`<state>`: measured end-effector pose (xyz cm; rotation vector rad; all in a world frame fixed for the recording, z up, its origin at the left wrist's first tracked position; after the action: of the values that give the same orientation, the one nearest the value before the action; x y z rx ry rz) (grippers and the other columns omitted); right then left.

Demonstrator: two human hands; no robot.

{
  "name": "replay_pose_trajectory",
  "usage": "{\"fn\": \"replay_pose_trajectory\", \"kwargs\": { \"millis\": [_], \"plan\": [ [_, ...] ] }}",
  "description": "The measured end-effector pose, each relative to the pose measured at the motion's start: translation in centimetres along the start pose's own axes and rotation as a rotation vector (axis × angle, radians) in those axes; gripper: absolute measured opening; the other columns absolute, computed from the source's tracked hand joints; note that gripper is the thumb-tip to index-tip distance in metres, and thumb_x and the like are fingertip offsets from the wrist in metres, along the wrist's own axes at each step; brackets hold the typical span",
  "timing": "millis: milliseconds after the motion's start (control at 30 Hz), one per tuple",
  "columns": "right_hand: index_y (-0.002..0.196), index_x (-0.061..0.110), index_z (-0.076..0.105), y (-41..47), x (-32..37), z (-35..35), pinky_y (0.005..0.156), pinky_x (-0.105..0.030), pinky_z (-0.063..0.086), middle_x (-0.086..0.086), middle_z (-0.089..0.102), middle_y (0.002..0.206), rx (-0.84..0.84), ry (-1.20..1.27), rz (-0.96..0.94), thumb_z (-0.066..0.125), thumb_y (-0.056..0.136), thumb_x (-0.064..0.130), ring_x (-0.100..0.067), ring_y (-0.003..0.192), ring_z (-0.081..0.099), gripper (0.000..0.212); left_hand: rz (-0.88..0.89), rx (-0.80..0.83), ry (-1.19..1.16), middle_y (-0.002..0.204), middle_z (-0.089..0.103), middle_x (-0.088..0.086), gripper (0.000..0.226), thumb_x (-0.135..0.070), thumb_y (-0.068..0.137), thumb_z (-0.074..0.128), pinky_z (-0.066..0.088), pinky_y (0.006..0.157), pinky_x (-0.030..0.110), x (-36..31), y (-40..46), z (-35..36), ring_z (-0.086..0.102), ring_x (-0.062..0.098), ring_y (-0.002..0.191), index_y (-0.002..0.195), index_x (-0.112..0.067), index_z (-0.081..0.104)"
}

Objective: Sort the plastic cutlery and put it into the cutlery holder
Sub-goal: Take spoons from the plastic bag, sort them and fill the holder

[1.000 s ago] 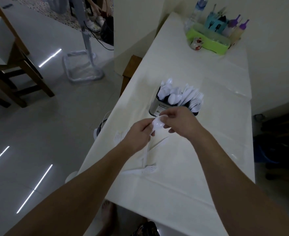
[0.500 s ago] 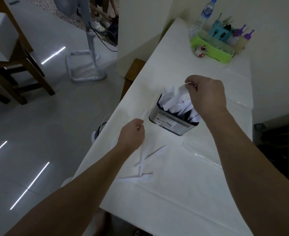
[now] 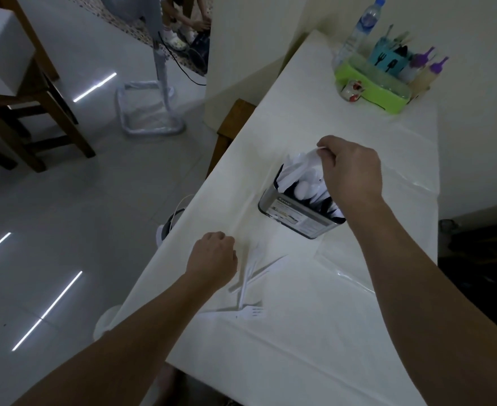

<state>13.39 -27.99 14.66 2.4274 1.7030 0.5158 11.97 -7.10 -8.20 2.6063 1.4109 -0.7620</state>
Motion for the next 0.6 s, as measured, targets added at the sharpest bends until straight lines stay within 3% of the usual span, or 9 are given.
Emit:
{"fn": "replay_pose_trajectory", "kwargs": {
  "millis": [133,400,600],
  "plan": [
    [0.112,0.013,0.070,0.4,-0.1,-0.7,0.076,-0.037,0.051,-0.014,0.074,0.097,-0.039,-0.030,-0.011,0.050,0.098,0.017,-0.035,0.087,0.066,0.025,0.004,0.041,0.056,0.107,0.064,0.004,0.028,-0.030,0.095,0.046,0.048,0.087,0.034,0.6,-0.4,1.2,0.056,0.021,0.098,0.109,-0.014,0.064],
    [0.098,0.015,0.071,-1.4,-0.6,5.2,0.063,-0.036,0.047,-0.010,0.070,0.087,0.123,-0.155,-0.037,0.052,0.095,0.017,-0.032,0.083,0.058,0.020,0.041,0.059,0.047,0.114,0.062,0.007,0.029,-0.027,0.095,0.047,0.048,0.092,0.034,0.7,-0.8,1.9,0.054,0.024,0.106,0.111,-0.011,0.063],
    [0.099,0.033,0.076,-1.6,0.2,8.2,0.072,-0.034,0.043,-0.001,0.070,0.098,0.195,-0.176,-0.082,0.058,0.089,0.026,-0.029,0.090,0.059,0.021,0.058,0.053,0.022,0.111,0.060,0.006,0.024,-0.026,0.094,0.047,0.048,0.089,0.032,0.7,-0.9,1.8,0.053,0.021,0.104,0.106,-0.011,0.062]
  ]
}}
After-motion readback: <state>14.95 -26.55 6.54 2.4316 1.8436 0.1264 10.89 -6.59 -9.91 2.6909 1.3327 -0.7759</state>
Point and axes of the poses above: each hand's wrist, its own y-axis towards the middle knuckle, its own z-axis out of the palm, x = y × z, the point moved 10 cm from there along y, towards the middle knuckle
